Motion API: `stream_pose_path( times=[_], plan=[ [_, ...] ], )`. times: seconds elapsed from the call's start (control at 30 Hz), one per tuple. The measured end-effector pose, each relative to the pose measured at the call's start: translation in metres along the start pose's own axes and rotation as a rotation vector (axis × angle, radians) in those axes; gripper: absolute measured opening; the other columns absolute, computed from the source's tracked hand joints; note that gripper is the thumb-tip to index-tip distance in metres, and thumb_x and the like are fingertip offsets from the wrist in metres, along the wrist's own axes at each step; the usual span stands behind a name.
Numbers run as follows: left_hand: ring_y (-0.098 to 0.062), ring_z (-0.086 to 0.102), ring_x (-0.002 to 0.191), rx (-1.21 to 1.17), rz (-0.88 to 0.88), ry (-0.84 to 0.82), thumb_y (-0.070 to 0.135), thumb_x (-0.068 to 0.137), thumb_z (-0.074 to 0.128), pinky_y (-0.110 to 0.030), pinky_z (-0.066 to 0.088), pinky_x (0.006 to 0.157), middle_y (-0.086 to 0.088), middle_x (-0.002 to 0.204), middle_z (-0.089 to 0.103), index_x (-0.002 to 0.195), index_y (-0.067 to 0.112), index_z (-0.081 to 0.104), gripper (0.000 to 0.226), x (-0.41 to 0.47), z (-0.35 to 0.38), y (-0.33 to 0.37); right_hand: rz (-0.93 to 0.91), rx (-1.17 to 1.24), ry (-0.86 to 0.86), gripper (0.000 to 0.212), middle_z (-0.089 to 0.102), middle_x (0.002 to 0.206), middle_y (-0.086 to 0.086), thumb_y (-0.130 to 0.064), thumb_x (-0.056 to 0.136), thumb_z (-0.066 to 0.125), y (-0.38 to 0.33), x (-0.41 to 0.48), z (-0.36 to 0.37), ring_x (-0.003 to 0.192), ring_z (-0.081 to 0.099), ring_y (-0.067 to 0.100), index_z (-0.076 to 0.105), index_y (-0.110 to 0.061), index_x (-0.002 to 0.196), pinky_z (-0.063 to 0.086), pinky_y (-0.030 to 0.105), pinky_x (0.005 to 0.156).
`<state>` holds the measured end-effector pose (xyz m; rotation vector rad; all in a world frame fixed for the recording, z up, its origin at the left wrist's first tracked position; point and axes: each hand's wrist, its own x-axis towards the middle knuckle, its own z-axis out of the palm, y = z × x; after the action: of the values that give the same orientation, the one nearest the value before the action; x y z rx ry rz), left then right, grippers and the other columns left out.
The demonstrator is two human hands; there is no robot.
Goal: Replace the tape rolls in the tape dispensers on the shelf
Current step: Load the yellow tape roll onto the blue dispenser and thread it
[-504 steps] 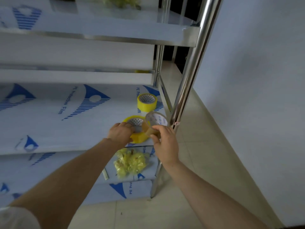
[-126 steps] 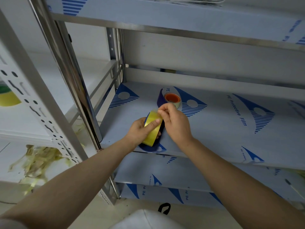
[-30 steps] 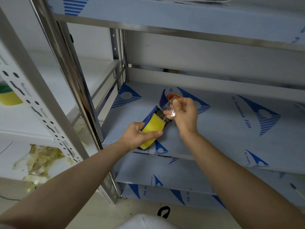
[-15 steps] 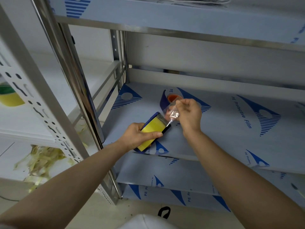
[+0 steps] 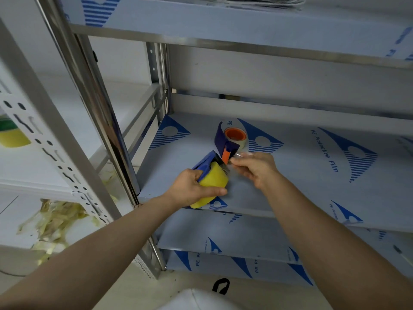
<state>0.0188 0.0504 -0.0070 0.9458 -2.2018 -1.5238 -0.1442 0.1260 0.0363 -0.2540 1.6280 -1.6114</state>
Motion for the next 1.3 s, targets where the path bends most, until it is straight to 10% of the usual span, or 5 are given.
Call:
stream_pose_path(
  times=[0.3, 0.5, 0.87, 1.17, 1.3],
  plan=[
    [-0.015, 0.031, 0.051, 0.123, 0.015, 0.026, 0.039, 0.082, 0.067, -0.029, 0.028, 0.054, -0.001, 0.054, 0.027, 0.054, 0.015, 0.032, 0.051, 0.006, 0.004, 0.005, -0.176, -0.045, 0.213, 0.038, 0.06, 0.08, 0.002, 0.004, 0.081, 0.063, 0.026, 0.012, 0.01, 0.063, 0.058, 0.01, 0.052, -0.007, 0.116, 0.052, 0.016, 0.05],
    [-0.024, 0.053, 0.063, 0.145, -0.018, -0.058, 0.053, 0.059, 0.081, -0.043, 0.046, 0.06, -0.011, 0.067, 0.053, 0.072, 0.0, 0.056, 0.059, 0.007, -0.001, 0.006, -0.364, 0.049, 0.367, 0.035, 0.061, 0.117, 0.019, 0.0, 0.085, 0.061, 0.031, 0.017, 0.034, 0.1, 0.063, 0.035, 0.049, -0.01, 0.116, 0.056, 0.044, 0.083],
    [-0.032, 0.07, 0.078, -0.02, -0.096, 0.003, 0.037, 0.065, 0.083, -0.044, 0.058, 0.077, -0.02, 0.086, 0.073, 0.081, 0.0, 0.067, 0.043, -0.001, -0.006, 0.0, -0.508, 0.067, 0.355, 0.036, 0.063, 0.115, 0.015, 0.002, 0.08, 0.065, 0.021, 0.017, 0.047, 0.101, 0.063, 0.033, 0.052, -0.024, 0.102, 0.055, 0.049, 0.085],
    [-0.022, 0.064, 0.059, -0.04, -0.136, 0.09, 0.043, 0.07, 0.077, -0.034, 0.056, 0.065, -0.012, 0.067, 0.067, 0.077, -0.002, 0.067, 0.046, 0.004, -0.012, -0.001, -0.47, 0.0, 0.273, 0.03, 0.061, 0.088, 0.005, 0.011, 0.082, 0.058, -0.002, 0.022, 0.033, 0.049, 0.057, 0.007, 0.048, -0.009, 0.103, 0.046, 0.013, 0.039],
    [-0.022, 0.055, 0.061, 0.034, -0.076, 0.063, 0.045, 0.065, 0.075, -0.034, 0.047, 0.061, -0.012, 0.067, 0.057, 0.073, 0.001, 0.061, 0.047, 0.003, -0.013, -0.01, -0.297, -0.086, 0.272, 0.033, 0.06, 0.095, 0.007, 0.009, 0.079, 0.062, 0.015, 0.03, 0.025, 0.062, 0.056, 0.011, 0.051, -0.007, 0.107, 0.047, 0.014, 0.04]
  ],
)
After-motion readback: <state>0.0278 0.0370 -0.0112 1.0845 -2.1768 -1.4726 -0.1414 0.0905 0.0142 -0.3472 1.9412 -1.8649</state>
